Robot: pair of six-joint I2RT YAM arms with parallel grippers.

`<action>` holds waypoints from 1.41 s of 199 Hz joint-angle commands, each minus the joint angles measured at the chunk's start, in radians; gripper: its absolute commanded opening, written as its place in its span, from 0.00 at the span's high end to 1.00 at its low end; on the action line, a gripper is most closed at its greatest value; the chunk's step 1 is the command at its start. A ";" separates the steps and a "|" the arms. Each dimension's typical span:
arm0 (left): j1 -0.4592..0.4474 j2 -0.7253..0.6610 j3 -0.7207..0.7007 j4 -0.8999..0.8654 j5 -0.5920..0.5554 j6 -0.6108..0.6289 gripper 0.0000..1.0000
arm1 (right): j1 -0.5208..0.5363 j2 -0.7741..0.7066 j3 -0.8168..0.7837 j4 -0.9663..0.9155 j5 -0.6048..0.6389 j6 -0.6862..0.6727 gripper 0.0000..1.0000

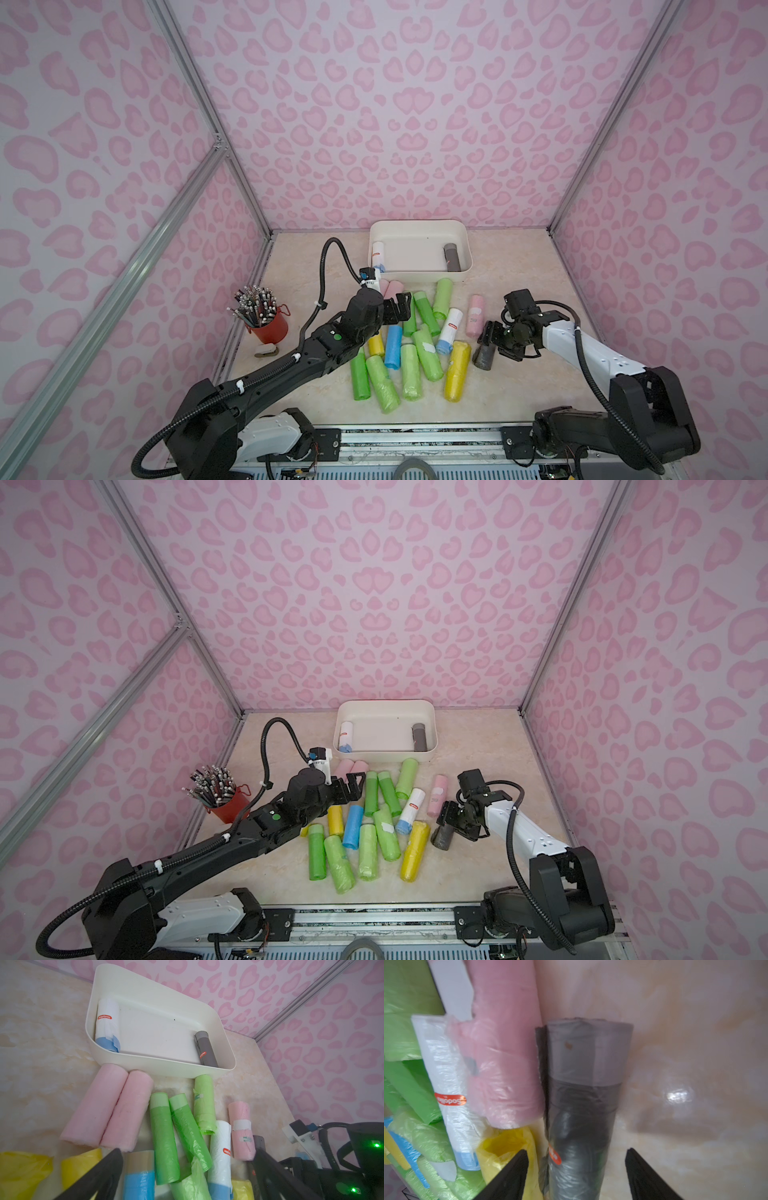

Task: Put the roll of trash bags into the storage box
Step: Pick up the roll of trash bags from the center of the board.

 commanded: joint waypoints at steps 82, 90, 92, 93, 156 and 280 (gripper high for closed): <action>-0.002 0.015 0.001 0.051 -0.055 0.000 0.00 | 0.046 0.030 0.023 -0.001 0.157 -0.001 0.37; -0.002 0.022 0.009 0.045 -0.062 0.002 0.00 | 0.051 0.042 0.027 0.000 0.157 -0.002 0.38; -0.002 0.024 0.010 0.045 -0.062 0.003 0.00 | 0.052 0.044 0.028 0.000 0.158 -0.002 0.38; -0.002 0.025 0.011 0.044 -0.062 0.003 0.00 | 0.053 0.045 0.028 0.000 0.157 -0.002 0.38; -0.002 0.065 0.030 0.046 -0.049 0.007 0.00 | 0.077 0.094 0.042 -0.014 0.217 -0.005 0.42; -0.003 0.089 0.071 -0.011 -0.043 0.011 0.00 | 0.075 0.102 0.057 -0.030 0.207 -0.022 0.66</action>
